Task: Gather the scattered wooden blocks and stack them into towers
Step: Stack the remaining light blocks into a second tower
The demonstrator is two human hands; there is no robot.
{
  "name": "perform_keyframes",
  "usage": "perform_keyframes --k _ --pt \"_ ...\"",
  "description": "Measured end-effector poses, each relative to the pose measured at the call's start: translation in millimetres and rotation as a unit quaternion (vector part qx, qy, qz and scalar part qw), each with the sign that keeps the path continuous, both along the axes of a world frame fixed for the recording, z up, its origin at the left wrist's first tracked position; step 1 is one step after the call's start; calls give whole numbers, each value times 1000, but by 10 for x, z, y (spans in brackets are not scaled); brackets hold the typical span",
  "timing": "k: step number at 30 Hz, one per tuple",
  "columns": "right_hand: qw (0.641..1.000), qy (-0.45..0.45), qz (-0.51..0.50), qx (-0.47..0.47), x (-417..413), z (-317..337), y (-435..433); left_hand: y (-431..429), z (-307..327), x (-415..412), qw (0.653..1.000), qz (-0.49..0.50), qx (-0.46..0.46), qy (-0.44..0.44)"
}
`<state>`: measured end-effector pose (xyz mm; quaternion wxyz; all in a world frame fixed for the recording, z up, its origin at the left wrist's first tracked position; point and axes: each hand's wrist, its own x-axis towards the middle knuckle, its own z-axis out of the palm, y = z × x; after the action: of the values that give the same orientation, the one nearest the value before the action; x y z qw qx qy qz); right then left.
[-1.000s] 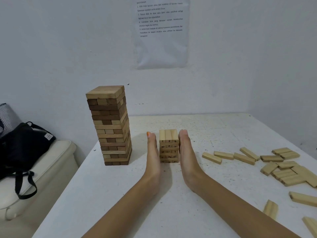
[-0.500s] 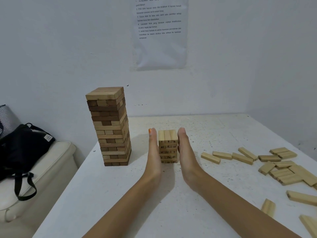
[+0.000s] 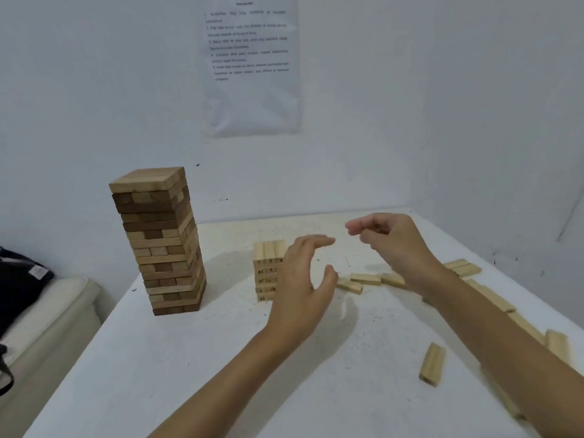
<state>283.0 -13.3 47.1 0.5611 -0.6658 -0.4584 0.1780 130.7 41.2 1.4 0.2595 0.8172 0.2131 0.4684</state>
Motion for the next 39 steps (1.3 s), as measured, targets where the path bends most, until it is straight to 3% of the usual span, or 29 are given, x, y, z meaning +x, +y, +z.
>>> perform_keyframes --k 6,10,14,17,22,27,31,34,39 --pt "980 -134 -25 -147 607 -352 -238 110 -128 336 971 2 72 230" --pt "958 -215 -28 -188 797 -640 -268 125 -235 435 935 43 142 322" --pt "960 -234 -29 -151 822 -741 -285 118 -259 480 933 47 150 322" --pt "972 -196 -12 -131 844 -687 -358 77 -253 480 948 -1 126 291" --pt "990 -99 26 -101 968 -369 -651 -106 -196 644 975 -112 20 191" --pt "991 -85 8 -108 1220 -215 -959 -280 -88 911 965 -171 -117 159" --pt "973 -115 30 -197 1366 -340 -1133 -359 -67 1047 951 -199 -204 121" --pt "940 -216 63 -256 1399 -465 -1162 -388 -90 1106 944 -206 -235 108" --pt "904 -300 86 -291 1383 -533 -1080 -415 -145 1110 958 -178 -191 115"
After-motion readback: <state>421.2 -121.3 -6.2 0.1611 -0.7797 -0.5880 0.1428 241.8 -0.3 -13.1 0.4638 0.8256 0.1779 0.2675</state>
